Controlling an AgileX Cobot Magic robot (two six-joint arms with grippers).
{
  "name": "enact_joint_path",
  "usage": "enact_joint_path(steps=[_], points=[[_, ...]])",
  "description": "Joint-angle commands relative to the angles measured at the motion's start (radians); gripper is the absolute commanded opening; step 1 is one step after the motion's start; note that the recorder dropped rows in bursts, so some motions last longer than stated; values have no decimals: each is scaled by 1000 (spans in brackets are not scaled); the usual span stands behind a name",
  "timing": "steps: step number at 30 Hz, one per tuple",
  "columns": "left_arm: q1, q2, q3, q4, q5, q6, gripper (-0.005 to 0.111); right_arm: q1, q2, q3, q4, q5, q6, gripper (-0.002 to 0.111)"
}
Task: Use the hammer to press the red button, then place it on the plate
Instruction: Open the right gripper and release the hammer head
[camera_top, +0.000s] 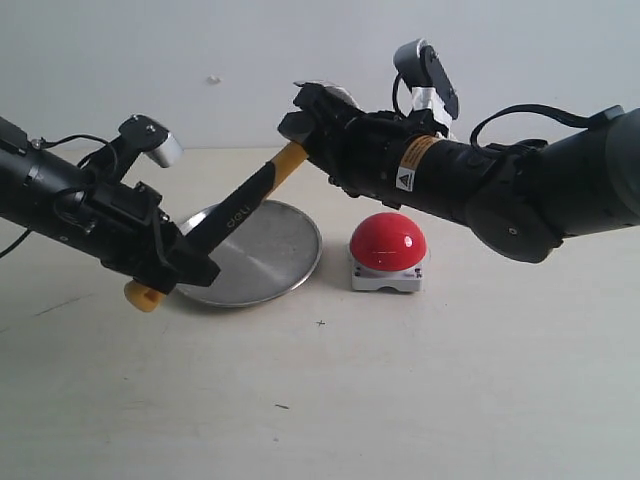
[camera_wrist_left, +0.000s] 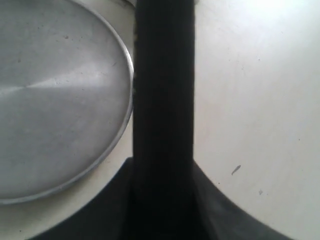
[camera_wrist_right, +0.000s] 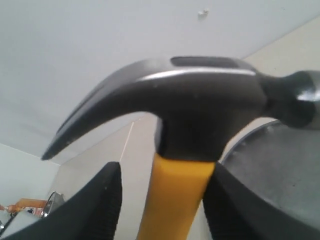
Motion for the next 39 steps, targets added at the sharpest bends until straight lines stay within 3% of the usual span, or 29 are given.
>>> enact_joint_path(steps=[1, 10, 20, 28, 33, 39], points=[[-3, -8, -40, -34, 40, 5, 0, 2, -13, -12, -21, 2, -32, 61], [-3, -8, -45, -29, 42, 5, 0, 2, -15, -12, -59, 67, -43, 64], [-3, -16, -47, -33, 33, 5, 0, 2, -15, -12, -261, 95, 47, 64], [-3, -29, -51, -33, 26, 7, 0, 2, -87, -12, -440, 240, 127, 64], [-3, -29, -60, -34, 34, 7, 0, 2, -163, 12, -464, 367, 118, 64], [-3, -30, -68, -53, 39, 5, 0, 2, -221, 83, -477, 378, 116, 69]])
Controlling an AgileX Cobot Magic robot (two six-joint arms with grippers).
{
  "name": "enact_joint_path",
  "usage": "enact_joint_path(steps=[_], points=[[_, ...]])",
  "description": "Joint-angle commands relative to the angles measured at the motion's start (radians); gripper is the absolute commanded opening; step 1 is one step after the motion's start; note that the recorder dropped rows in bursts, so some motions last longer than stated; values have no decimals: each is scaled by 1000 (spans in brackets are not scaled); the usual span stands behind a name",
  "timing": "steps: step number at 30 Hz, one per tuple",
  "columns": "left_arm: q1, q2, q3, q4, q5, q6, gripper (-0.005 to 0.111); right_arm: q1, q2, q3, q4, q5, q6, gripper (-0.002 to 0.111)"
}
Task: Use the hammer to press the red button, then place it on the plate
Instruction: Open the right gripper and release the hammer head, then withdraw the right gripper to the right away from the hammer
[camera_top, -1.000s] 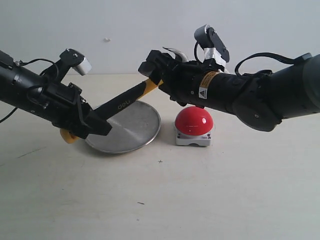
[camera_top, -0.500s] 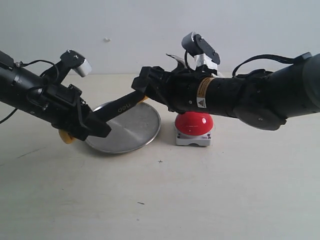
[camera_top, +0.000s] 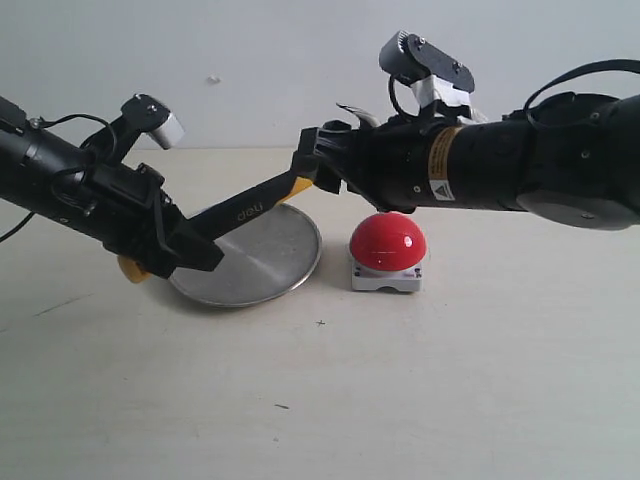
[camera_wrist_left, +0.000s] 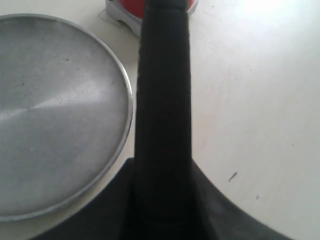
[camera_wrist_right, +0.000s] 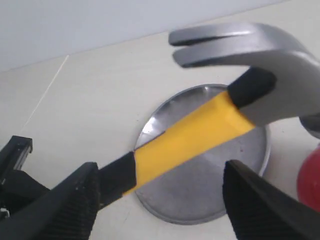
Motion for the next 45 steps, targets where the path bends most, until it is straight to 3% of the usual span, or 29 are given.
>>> enact_joint_path(steps=[1, 15, 20, 23, 28, 32, 37, 40, 45], points=[[-5, -21, -22, -71, 7, 5, 0, 0, -50, 52, -23, 15, -7, 69], [-5, -62, -22, -60, -17, -46, 0, 0, -342, 257, -21, 15, -50, 69], [-5, -76, -22, -38, -20, -66, 0, 0, -530, 393, 58, 17, -170, 68], [-5, -88, -22, -38, -20, -68, 0, 0, -675, 501, 89, 11, -259, 57], [-5, -96, -22, -44, -16, -75, 0, 0, -901, 667, 87, 8, -233, 32], [-7, -97, -22, -44, -11, -93, 0, 0, -1058, 763, 65, -81, -91, 17], [-7, -110, 30, -66, -27, -122, 0, 0, -1226, 807, -109, -145, 78, 0], [-14, -135, 69, -77, -47, -139, 0, 0, -1297, 816, -168, -146, 134, 0], [-70, -203, 119, -70, -198, -255, 0, 0, -1390, 822, -373, -151, 239, 0]])
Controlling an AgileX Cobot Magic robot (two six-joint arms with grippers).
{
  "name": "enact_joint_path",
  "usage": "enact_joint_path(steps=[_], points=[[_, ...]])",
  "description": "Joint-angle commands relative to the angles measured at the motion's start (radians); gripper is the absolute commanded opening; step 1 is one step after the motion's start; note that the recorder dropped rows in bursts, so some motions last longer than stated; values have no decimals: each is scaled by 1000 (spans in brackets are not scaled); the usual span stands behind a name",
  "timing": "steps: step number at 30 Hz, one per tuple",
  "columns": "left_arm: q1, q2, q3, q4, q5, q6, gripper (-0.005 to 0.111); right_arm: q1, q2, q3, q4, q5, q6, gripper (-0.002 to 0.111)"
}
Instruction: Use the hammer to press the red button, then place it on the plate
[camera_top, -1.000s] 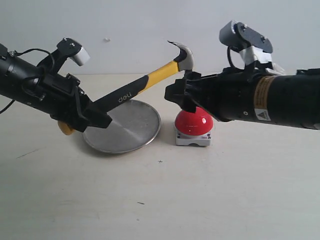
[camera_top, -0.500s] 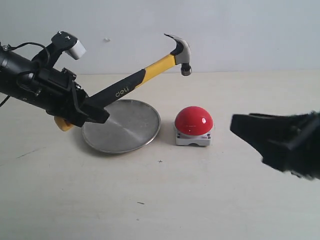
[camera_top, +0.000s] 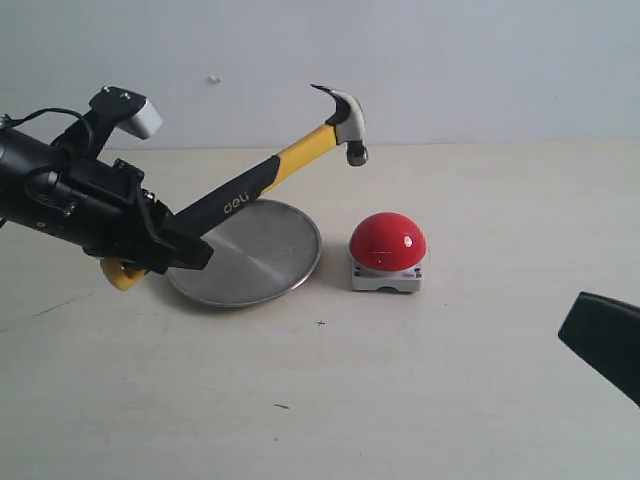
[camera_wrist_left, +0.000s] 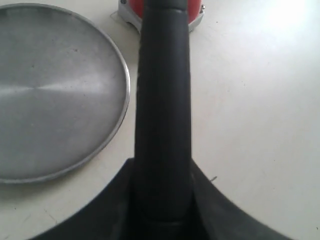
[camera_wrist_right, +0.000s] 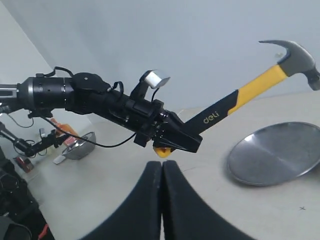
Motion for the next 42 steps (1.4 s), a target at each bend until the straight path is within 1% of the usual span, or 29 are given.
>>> enact_joint_path(steps=[1, 3, 6, 8, 13, 16, 20, 22, 23, 28, 32, 34, 35, 36, 38, 41, 42], points=[[-62, -84, 24, -67, -149, -121, 0, 0, -68, 8, -209, -13, 102, 0], [-95, -107, 26, -59, -169, -178, 0, 0, -92, 8, -273, -11, 166, 0], [-156, -127, 26, -18, -199, -277, 0, 0, -131, 8, -297, -1, 175, 0], [-205, -136, 26, 30, -246, -367, 0, 0, -171, 8, -297, 29, 175, 0], [-314, -139, 26, 142, -330, -522, 0, 0, -308, 19, -298, 177, 196, 0], [-358, -139, 26, 152, -356, -536, 0, 0, -337, 50, -294, 247, 198, 0], [-387, -151, 49, 161, -451, -591, 0, 0, -337, 95, -297, 294, 198, 0], [-387, -152, 55, 161, -479, -623, 0, 0, -337, 95, -294, 310, 198, 0], [-387, -152, 61, 161, -496, -664, 0, 0, -337, 95, -294, 330, 198, 0], [-395, -152, 70, 165, -457, -706, 0, 0, -337, 95, -299, 333, 198, 0], [-462, -152, 132, 165, -546, -710, 0, 0, -337, 95, -299, 333, 198, 0], [-511, -152, 168, 165, -641, -712, 0, 0, -337, 95, -299, 333, 198, 0], [-533, -152, 177, 160, -660, -712, 0, 0, -337, 95, -301, 331, 198, 0], [-541, -152, 177, 160, -658, -712, 0, 0, -337, 95, -301, 331, 198, 0], [-540, -152, 179, 162, -638, -711, 0, 0, -337, 95, -301, 329, 198, 0], [-535, -137, 181, 172, -650, -710, 0, 0, -337, 95, -301, 329, 198, 0], [-524, -124, 181, 183, -650, -709, 0, 0, -337, 95, -301, 329, 198, 0]])
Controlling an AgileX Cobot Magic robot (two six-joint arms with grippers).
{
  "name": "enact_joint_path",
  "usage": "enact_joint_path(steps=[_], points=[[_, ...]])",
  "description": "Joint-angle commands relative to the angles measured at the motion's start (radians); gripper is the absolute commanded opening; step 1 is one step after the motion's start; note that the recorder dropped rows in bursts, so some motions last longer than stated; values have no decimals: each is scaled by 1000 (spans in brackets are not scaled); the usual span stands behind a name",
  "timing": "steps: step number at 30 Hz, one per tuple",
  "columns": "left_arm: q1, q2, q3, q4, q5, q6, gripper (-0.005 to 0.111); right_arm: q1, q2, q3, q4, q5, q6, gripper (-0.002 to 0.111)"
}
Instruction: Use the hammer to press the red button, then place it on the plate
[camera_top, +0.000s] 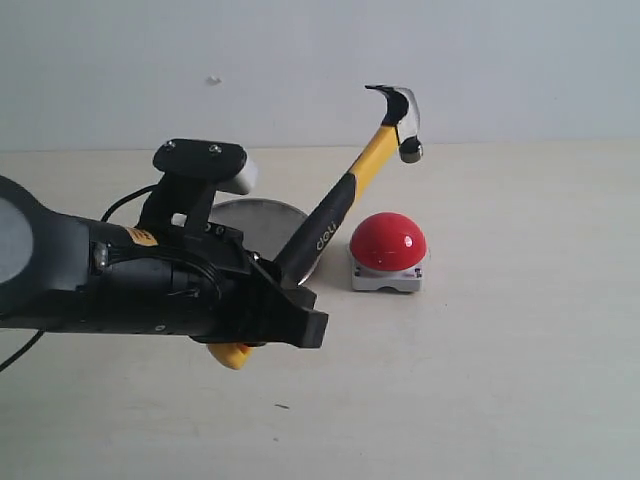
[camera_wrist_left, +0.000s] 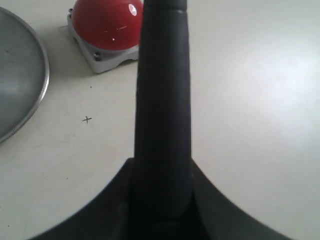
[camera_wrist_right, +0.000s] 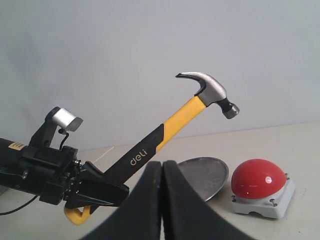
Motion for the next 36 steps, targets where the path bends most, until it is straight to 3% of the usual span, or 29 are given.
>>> enact_joint_path(steps=[1, 6, 36], points=[[25, 19, -4, 19, -82, 7, 0, 0, -5, 4, -10, -3, 3, 0], [94, 84, -4, 60, -50, 14, 0, 0, -5, 4, -10, -3, 3, 0], [98, 88, -35, 139, 11, 14, 0, 0, -5, 4, -10, -4, 1, 0]])
